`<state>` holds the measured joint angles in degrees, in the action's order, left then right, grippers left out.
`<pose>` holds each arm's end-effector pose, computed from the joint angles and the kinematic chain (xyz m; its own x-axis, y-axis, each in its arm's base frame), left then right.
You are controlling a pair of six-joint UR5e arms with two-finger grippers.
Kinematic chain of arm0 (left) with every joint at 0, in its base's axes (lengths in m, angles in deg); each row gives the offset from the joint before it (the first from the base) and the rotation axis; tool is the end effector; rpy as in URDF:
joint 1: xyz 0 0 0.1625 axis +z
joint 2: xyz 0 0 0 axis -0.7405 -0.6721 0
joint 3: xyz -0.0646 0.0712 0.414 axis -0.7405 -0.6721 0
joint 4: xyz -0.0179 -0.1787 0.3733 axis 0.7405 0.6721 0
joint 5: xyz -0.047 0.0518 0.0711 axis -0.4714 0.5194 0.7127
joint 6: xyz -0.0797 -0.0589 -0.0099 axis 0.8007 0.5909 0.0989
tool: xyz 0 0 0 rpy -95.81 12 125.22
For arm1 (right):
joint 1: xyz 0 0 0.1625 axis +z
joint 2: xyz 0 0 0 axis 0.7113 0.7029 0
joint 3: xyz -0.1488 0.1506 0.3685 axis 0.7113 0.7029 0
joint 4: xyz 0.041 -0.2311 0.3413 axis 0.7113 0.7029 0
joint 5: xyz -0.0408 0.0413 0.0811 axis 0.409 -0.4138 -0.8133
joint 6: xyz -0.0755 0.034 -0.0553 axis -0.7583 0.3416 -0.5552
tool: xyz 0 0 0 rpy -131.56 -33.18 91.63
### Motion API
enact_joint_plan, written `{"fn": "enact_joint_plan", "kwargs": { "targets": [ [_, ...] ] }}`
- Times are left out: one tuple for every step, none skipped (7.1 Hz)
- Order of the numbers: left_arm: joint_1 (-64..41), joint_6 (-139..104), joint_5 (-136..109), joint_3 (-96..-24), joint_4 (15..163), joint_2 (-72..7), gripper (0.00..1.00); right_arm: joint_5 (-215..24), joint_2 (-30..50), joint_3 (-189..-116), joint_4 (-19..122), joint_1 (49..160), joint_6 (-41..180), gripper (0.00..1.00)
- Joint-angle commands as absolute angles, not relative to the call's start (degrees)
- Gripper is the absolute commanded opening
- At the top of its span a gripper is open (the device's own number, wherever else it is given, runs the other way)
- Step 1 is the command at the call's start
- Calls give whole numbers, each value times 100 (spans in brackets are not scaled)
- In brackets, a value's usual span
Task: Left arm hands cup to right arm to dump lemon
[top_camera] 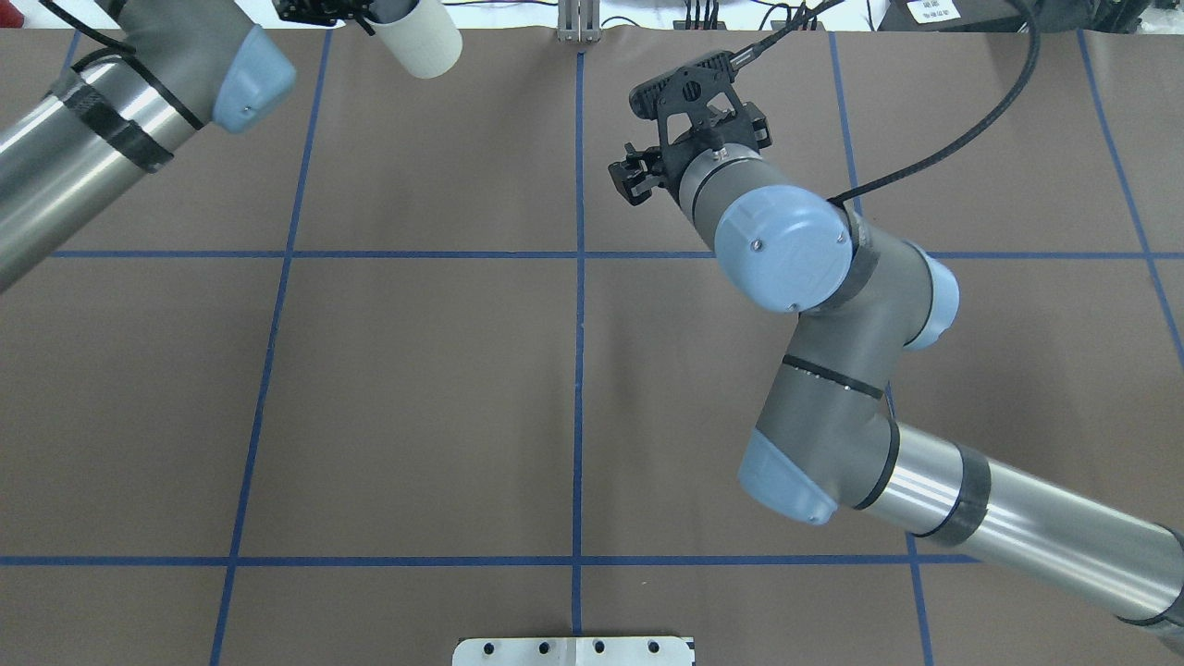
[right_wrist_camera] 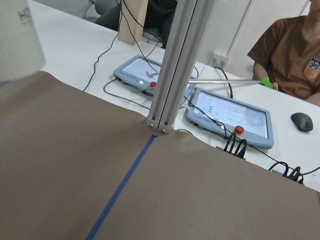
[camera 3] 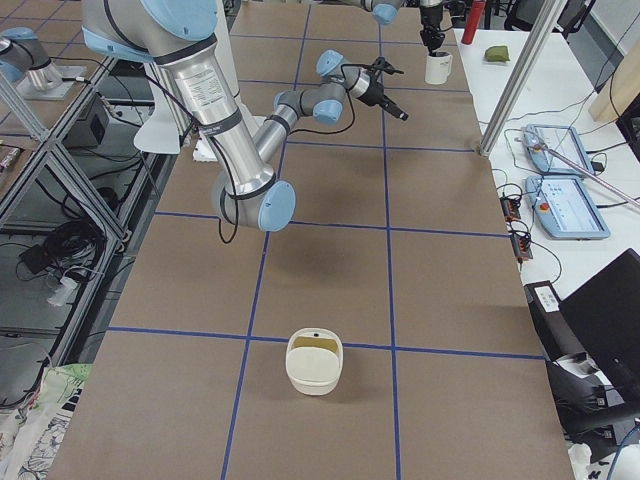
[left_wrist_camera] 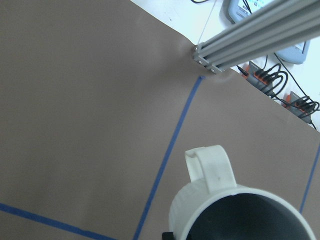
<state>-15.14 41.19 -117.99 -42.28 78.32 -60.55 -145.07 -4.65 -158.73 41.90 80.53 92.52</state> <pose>0.2875 -0.7262 0.2324 0.4497 -0.3719 -0.8120 0.4130 0.8927 -0.1802 -0.4371 -0.5079 0.1860 0.8024 -0.3372 0.4924 -0.2449 0.5663 0.7870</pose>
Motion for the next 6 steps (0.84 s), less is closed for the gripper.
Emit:
{"fn": "enact_joint_plan", "kwargs": {
  "targets": [
    [-1849, 2606, -11426, -4263, 7315, -5388, 0, -16776, -274, -15861, 4486, 9161, 9252, 100],
    [-1980, 1903, -11380, -4280, 7060, -5177, 0, -17656, -239, -15896, 5010, 9601, 9235, 100],
    [-2121, 956, -11432, -4777, 6605, -4644, 0, -18448, -125, -16096, 5685, 10101, 9157, 100],
    [-2131, 320, -11432, -5504, 6235, -4012, 0, -18795, 241, -16490, 6118, 10341, 9034, 100],
    [-2105, 279, -11467, -6050, 6214, -3353, 0, -19095, 541, -16729, 6505, 10587, 8833, 100],
    [-2096, 287, -11494, -6413, 6240, -2964, 0, -19524, 587, -16810, 7110, 10990, 8509, 100]
  ]
}}
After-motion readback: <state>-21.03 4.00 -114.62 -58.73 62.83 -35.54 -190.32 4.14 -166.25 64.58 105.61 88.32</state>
